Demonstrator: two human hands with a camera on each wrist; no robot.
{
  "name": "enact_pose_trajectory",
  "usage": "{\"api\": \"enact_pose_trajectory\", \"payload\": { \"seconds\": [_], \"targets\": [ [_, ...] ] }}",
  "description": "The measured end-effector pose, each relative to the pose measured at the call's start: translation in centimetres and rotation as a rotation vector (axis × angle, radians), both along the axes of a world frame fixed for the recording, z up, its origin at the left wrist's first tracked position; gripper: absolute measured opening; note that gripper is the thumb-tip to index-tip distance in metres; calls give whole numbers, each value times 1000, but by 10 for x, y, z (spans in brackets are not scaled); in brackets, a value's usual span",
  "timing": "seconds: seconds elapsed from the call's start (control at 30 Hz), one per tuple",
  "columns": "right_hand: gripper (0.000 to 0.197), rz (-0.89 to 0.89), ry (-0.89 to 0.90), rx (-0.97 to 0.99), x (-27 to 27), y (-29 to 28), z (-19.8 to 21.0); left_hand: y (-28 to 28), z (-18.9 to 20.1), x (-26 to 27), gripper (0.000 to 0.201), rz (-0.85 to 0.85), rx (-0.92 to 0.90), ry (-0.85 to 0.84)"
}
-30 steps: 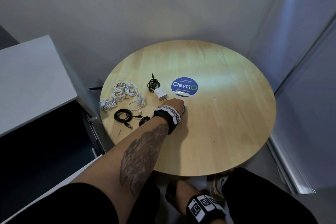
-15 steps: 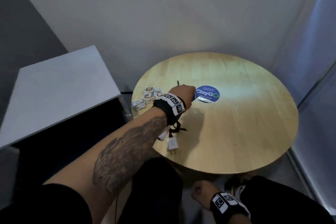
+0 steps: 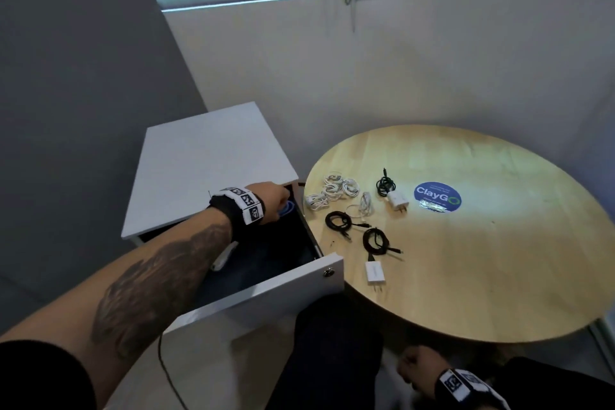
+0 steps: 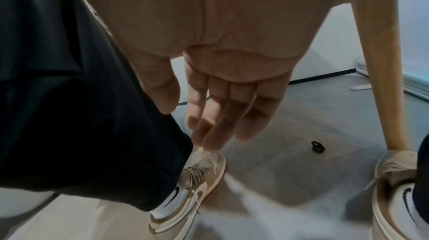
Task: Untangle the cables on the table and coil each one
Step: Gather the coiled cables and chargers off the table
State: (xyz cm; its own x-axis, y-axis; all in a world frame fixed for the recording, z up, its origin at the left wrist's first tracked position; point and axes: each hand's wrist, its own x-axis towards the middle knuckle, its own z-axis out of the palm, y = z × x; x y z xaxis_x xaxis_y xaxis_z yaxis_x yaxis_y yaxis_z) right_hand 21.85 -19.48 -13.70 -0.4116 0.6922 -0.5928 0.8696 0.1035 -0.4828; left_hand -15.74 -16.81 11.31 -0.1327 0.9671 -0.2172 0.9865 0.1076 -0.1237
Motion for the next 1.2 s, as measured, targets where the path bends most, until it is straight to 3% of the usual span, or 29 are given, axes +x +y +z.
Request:
{"api": "enact_pose_trajectory", "payload": {
  "seconds": [0.2, 0.3, 0.6, 0.8, 0.93, 1.07, 1.2],
  "targets": [
    [22, 1, -9, -31, 9, 10, -17, 10, -53, -37, 1, 2, -45, 66],
    [14, 34, -21, -52, 11, 15, -24, 24, -76, -43, 15, 36, 17, 29],
    [23, 38, -29, -34, 16, 18, -59, 38, -106, -45, 25, 254, 80, -119],
    [19, -1, -6, -45, 16, 14, -52, 31, -105, -50, 64, 345, -67, -172],
    [17, -9, 6, -22, 13, 14, -38, 25, -98, -44, 84, 396, -64, -170],
    [12, -18, -15, -45, 9, 11, -22, 22, -81, -31, 73, 367, -42, -113],
    [21, -10, -13, -22, 7, 5, -7, 29, -52, -2, 34, 187, -86, -11]
  ]
}}
